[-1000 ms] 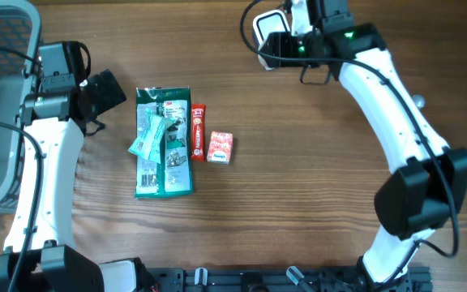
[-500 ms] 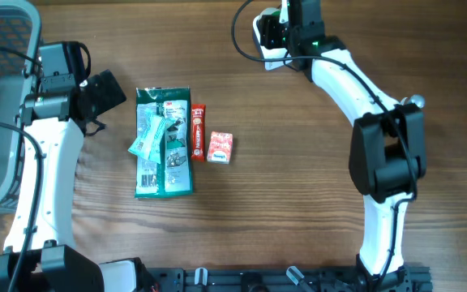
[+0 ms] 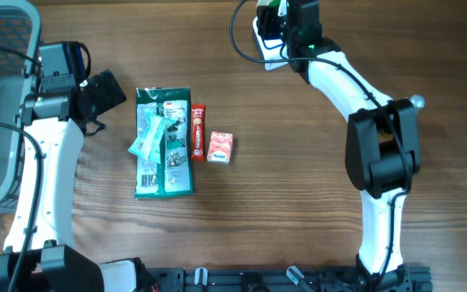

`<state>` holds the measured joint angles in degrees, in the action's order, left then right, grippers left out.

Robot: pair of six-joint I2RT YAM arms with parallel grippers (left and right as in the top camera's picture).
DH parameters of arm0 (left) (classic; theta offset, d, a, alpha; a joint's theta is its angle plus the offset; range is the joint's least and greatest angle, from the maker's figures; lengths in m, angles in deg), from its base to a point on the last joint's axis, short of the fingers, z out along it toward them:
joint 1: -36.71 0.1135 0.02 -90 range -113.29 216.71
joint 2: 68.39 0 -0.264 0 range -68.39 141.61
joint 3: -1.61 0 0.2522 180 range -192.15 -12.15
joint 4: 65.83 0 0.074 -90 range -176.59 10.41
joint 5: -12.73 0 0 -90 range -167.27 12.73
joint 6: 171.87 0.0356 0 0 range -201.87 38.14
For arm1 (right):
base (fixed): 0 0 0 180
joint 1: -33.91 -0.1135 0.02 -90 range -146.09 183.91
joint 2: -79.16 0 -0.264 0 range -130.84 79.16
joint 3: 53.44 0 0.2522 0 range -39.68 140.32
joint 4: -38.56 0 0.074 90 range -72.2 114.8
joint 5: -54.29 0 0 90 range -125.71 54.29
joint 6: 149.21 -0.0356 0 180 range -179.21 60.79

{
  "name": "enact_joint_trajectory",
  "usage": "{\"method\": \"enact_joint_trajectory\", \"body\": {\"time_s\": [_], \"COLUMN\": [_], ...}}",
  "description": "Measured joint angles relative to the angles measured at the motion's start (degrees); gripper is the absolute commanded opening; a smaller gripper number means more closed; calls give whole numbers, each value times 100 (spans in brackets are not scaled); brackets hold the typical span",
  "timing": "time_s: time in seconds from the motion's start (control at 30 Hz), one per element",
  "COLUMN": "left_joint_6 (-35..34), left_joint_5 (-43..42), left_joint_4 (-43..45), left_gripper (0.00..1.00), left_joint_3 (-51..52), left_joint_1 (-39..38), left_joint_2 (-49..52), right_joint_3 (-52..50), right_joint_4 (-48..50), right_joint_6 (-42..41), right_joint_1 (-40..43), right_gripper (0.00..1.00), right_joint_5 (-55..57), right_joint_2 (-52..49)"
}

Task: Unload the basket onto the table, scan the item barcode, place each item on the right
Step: 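Lower green-lid jar beside soap bottle on right with right gripper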

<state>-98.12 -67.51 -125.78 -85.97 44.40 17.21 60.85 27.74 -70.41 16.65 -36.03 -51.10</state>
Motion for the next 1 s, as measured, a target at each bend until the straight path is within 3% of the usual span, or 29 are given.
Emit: {"method": "enact_joint_trajectory", "body": {"time_s": [0.23, 0.33, 0.5, 0.63, 0.77, 1.0], "left_joint_6": [0, -2, 0, -2, -2, 0], "left_joint_5": [0, 2, 0, 2, 0, 0], "left_joint_4": [0, 2, -2, -2, 0, 0], "left_gripper": [100, 100, 100, 100, 100, 100], "left_joint_3": [0, 0, 0, 0, 0, 0], "left_joint_1": [0, 0, 0, 0, 0, 0], "left_joint_2": [0, 0, 0, 0, 0, 0], "right_joint_3": [0, -2, -61, 44, -33, -1779], "right_joint_4": [337, 61, -1838, -4498, -6760, -6496], "right_joint_6": [0, 83, 361, 446, 557, 573], "right_joint_1": [44, 94, 195, 341, 688, 973], "right_gripper": [35, 35, 36, 45, 49, 48], "right_joint_5": [-2, -2, 35, 35, 39, 46], "right_joint_2": [-114, 4, 1141, 2382, 2592, 2435]}}
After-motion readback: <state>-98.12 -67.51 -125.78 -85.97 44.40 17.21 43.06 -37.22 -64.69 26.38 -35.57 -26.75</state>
